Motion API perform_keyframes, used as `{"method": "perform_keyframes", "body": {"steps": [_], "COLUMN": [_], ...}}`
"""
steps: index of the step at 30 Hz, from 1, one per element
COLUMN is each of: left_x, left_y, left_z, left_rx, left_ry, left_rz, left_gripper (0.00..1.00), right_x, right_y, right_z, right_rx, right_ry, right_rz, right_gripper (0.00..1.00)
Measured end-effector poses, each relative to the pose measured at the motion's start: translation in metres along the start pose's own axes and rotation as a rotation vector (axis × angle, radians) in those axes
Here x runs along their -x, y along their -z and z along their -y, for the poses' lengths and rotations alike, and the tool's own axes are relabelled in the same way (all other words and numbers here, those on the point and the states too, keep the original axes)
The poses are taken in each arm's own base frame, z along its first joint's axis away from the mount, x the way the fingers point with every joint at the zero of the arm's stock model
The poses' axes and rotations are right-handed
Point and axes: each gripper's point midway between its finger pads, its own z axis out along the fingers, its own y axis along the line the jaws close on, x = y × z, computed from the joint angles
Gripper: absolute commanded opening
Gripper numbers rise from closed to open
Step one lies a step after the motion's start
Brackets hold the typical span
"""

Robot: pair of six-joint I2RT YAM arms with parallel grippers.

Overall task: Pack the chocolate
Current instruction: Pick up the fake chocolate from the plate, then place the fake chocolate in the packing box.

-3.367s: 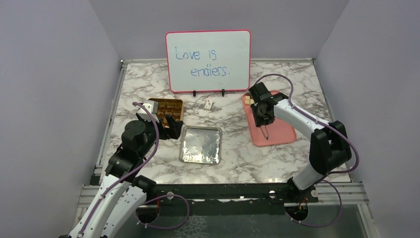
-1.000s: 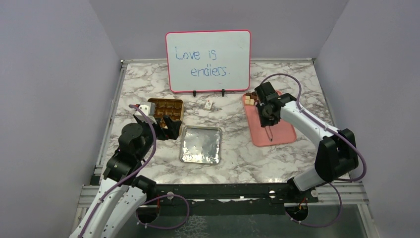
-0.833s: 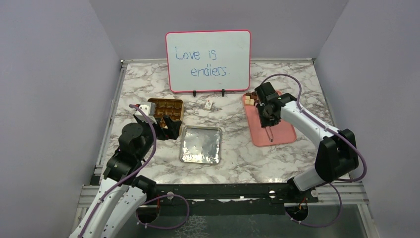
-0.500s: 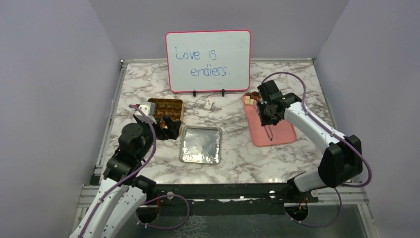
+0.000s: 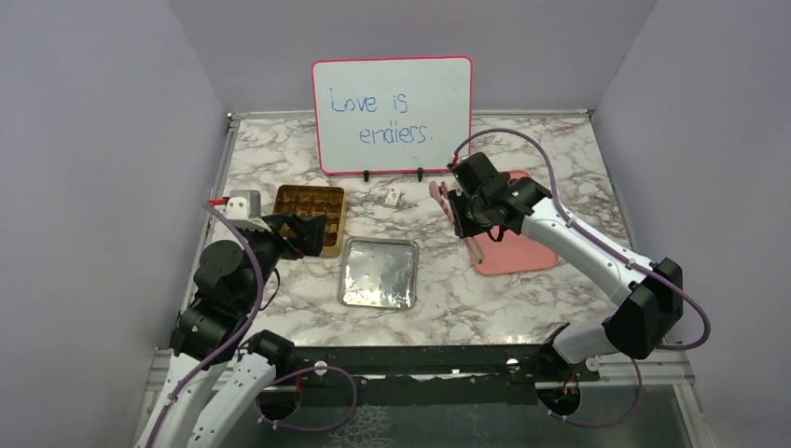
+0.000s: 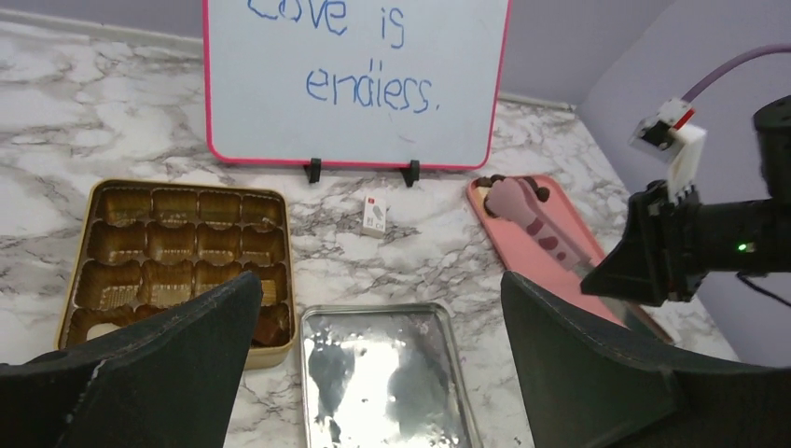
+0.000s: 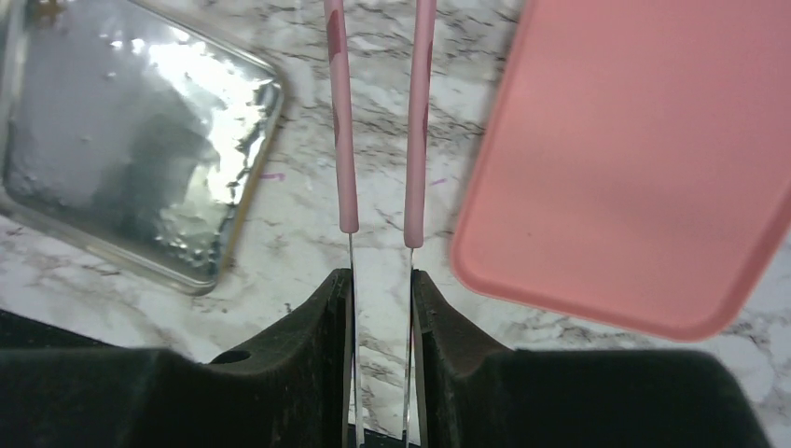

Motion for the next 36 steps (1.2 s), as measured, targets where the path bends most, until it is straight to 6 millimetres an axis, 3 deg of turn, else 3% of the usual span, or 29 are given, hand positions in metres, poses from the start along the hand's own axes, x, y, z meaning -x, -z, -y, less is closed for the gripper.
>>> {"method": "perform_keyframes", "body": {"steps": [6,10,20,28,36], "left_x": [0.044,0.062,0.066,0.070,0.072], "left_y": [0.022,0.034,0.042,0.054,0.057], "left_z": [0.012,0.016,0.016,0.017,0.017], "left_rx": [-0.014,-0.012,-0.006,-0.019,-0.022], "left_ry": [0.035,0.067,0.093,0.101,0.096], "left_rz": [0.094,0.133,0.138,0.163,0.172], "left_gripper": [0.99,0.99,0.99,0.99,0.99], "right_x": [0.008,0.010,0.028,0.034,0.038], "right_y": [0.001,-0.004,-0.023,-0.059,-0.076], "right_z": [-0.065,-0.110,-0.202,-0.245,-0.261], "right_rx": [0.102,0.156,0.288,0.345,0.362], "right_ry": [0.089,0.156,0.248,0.276,0.292], "right_rz": [0.024,0.018,0.045,0.014,0.011], "right_gripper": [0.29,0.30,0.30,0.30,0.33]}}
